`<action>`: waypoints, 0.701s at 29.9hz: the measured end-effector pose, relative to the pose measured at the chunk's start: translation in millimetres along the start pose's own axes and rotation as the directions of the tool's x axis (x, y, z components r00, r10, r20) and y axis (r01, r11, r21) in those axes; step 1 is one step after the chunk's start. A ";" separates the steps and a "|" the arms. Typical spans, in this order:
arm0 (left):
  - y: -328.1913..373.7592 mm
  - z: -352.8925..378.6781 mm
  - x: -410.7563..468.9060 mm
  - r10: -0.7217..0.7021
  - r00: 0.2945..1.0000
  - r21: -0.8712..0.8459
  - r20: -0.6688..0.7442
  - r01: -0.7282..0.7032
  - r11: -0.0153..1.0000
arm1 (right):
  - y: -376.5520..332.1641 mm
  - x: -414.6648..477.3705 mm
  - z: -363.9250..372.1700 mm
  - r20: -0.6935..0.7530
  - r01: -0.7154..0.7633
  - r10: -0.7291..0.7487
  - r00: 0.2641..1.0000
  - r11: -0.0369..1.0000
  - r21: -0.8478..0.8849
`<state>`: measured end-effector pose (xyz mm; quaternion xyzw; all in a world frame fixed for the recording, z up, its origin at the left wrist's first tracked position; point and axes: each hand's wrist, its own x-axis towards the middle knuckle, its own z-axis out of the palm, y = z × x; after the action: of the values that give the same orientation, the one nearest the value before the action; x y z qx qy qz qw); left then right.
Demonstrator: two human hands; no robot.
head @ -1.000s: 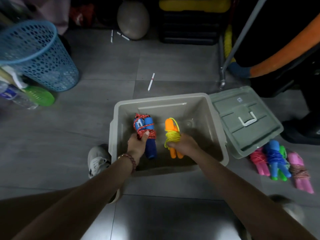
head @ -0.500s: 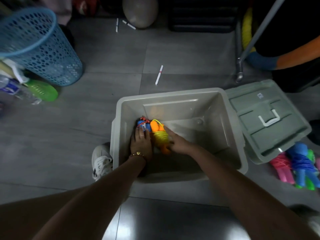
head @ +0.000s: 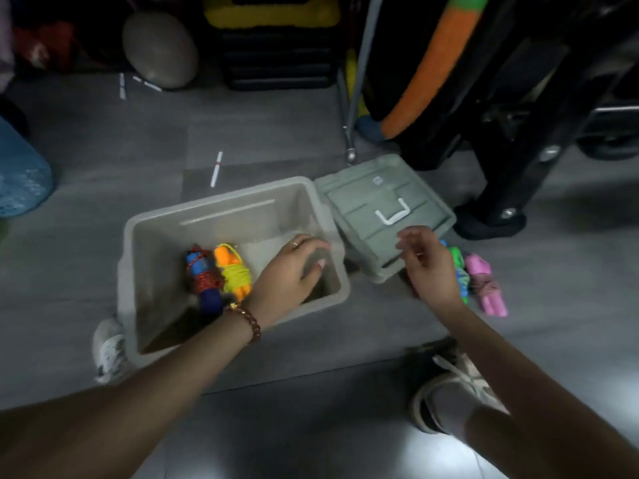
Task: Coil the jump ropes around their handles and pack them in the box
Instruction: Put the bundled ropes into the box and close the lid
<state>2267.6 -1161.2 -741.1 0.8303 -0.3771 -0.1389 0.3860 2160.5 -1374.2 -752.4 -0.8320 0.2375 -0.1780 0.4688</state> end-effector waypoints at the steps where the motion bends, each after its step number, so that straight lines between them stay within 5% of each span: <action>1: 10.5 12.4 3.3 0.027 0.999 -0.033 0.021 -0.026 0.999 | 19.3 -5.9 -11.1 -0.098 -0.059 0.056 0.994 0.998 -0.029; 3: 33.8 45.2 11.7 0.068 0.994 -0.048 0.082 -0.064 0.997 | 64.2 -20.4 -34.7 -0.210 -0.209 0.182 0.961 0.971 -0.118; 6: 50.0 89.9 23.0 0.083 0.984 -0.062 0.158 -0.074 0.995 | 122.4 -33.1 -52.3 -0.193 -0.444 0.406 0.893 0.867 -0.228; 13: 58.4 143.7 38.1 0.073 0.960 -0.075 0.270 -0.055 0.996 | 167.0 -17.7 -47.2 -0.112 -0.428 0.442 0.890 0.726 -0.538; 16: 54.6 152.7 42.5 0.032 0.958 -0.105 0.286 -0.002 0.994 | 171.5 -0.7 -38.5 -0.155 -0.493 0.476 0.866 0.760 -0.424; 21: 60.7 161.0 48.1 -0.123 0.939 -0.241 0.321 0.206 0.948 | 158.6 -9.7 -29.9 -0.253 -0.674 0.657 0.710 0.739 0.028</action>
<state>2184.7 -1308.2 -799.6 0.7676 -0.3376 -0.3463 0.4206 2100.8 -1460.5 -875.4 -0.6767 0.5830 -0.0910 0.4403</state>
